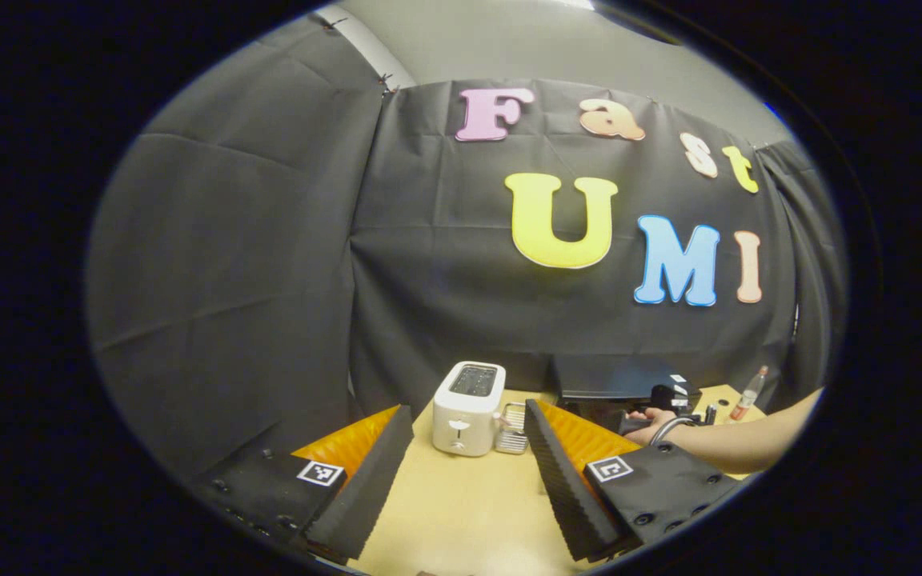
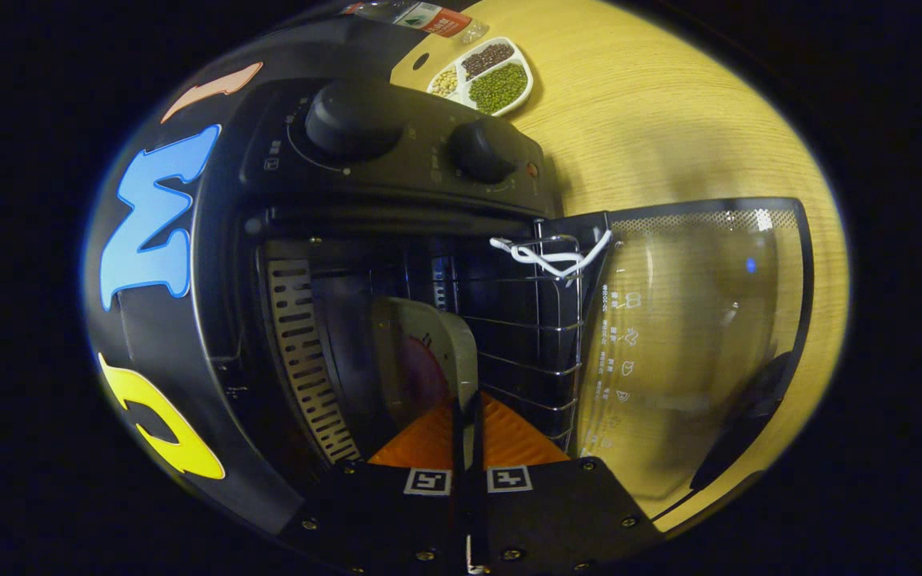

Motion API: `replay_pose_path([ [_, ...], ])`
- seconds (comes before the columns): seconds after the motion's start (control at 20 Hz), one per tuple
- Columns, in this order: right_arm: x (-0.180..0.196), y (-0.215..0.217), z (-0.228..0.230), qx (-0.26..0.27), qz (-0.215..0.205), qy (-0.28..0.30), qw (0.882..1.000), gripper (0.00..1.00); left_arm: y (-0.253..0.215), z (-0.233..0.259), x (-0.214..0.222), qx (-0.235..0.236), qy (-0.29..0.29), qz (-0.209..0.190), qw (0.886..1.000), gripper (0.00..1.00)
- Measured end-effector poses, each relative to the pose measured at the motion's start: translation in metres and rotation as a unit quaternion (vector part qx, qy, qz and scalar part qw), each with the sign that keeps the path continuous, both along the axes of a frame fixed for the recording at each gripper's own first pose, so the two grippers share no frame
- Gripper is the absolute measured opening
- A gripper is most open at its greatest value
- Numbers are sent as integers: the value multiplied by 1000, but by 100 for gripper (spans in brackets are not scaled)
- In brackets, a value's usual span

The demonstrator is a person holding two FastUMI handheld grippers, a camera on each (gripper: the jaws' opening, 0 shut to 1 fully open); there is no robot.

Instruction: Open the electric oven with the left hand, put the food in, and close the electric oven.

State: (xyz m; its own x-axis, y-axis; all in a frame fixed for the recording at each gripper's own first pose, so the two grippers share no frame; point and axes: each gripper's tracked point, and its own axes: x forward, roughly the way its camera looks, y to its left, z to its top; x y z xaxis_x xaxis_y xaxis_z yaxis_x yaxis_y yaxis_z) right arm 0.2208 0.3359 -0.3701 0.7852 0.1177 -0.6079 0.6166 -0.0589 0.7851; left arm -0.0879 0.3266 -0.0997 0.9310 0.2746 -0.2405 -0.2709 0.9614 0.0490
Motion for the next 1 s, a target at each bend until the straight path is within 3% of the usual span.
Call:
replay_pose_path([
  [0.2, 0, -5, 10, -9, 4, -24, 1000, 6, -12, 2, 7, 3, -1, -18, 1000, 95],
  [0.25, -1, -7, 14, -17, 13, -30, 999, 10, -16, 3, 9, 3, -3, -24, 1000, 95],
  [0.3, -6, -8, 17, -27, 27, -32, 999, 20, -20, 3, 12, 3, -4, -29, 1000, 99],
  [0.4, -17, -12, 23, -43, 48, -38, 997, 25, -29, 4, 18, -3, -7, -40, 999, 99],
  [0.6, -56, -27, 43, -76, 112, -48, 990, 25, -53, 6, 32, -12, -17, -71, 997, 96],
  [0.7, -74, -45, 61, -126, 149, -66, 979, 24, -68, 9, 41, -16, -21, -89, 996, 99],
  [0.75, -84, -52, 71, -152, 167, -76, 971, 24, -76, 9, 44, -19, -23, -99, 995, 95],
  [0.8, -93, -63, 81, -180, 183, -89, 962, 24, -85, 10, 47, -23, -26, -110, 993, 99],
  [0.85, -101, -72, 93, -209, 196, -103, 952, 24, -95, 10, 52, -26, -27, -121, 992, 95],
  [1.0, -127, -108, 142, -305, 231, -158, 910, 25, -125, 14, 64, -34, -32, -153, 987, 97],
])
